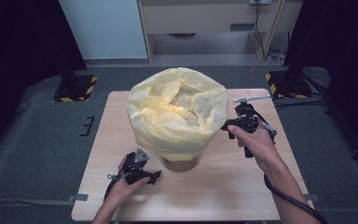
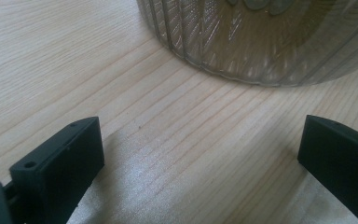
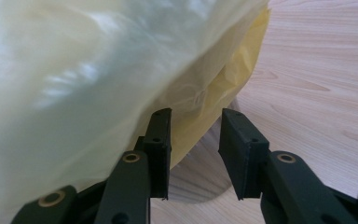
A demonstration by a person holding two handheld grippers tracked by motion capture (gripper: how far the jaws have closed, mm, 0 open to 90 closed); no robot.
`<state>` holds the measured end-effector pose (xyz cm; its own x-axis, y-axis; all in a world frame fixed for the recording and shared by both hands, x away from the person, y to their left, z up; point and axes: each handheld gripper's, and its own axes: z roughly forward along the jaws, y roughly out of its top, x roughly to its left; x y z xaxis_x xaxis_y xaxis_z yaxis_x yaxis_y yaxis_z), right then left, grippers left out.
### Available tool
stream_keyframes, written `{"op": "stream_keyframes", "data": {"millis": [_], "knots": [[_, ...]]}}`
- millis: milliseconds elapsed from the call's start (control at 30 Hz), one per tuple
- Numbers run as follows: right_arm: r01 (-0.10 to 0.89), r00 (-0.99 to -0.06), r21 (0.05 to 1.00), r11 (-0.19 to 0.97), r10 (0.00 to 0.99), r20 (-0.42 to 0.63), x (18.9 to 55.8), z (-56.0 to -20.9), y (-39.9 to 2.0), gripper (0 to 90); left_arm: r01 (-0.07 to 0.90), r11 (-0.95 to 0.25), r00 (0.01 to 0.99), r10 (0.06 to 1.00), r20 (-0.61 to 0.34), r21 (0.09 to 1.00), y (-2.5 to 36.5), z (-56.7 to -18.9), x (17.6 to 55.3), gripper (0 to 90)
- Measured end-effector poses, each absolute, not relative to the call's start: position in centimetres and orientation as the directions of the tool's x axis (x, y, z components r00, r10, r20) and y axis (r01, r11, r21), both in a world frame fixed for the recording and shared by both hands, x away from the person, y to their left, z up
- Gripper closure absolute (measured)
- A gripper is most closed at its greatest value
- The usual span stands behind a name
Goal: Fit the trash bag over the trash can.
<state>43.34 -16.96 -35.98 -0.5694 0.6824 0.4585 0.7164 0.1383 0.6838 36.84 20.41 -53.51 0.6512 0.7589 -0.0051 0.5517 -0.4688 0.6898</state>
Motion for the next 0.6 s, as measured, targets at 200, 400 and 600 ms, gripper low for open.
{"op": "stream_keyframes", "data": {"millis": [200,400,600], "knots": [[0.724,-0.563,0.678,0.128,0.678,0.473,43.5,-36.8,-16.9,64.0,0.552,-0.469,0.651,0.759,-0.005,0.690,20.4,-53.5,36.8,0.0],[0.735,-0.558,0.666,0.127,0.672,0.487,43.7,-37.7,-16.8,70.1,0.553,-0.469,0.651,0.759,-0.006,0.689,20.4,-53.5,36.8,0.0],[0.748,-0.553,0.652,0.129,0.664,0.503,43.9,-38.6,-16.6,75.3,0.559,-0.482,0.658,0.753,-0.008,0.675,20.4,-53.3,36.9,0.0]]}}
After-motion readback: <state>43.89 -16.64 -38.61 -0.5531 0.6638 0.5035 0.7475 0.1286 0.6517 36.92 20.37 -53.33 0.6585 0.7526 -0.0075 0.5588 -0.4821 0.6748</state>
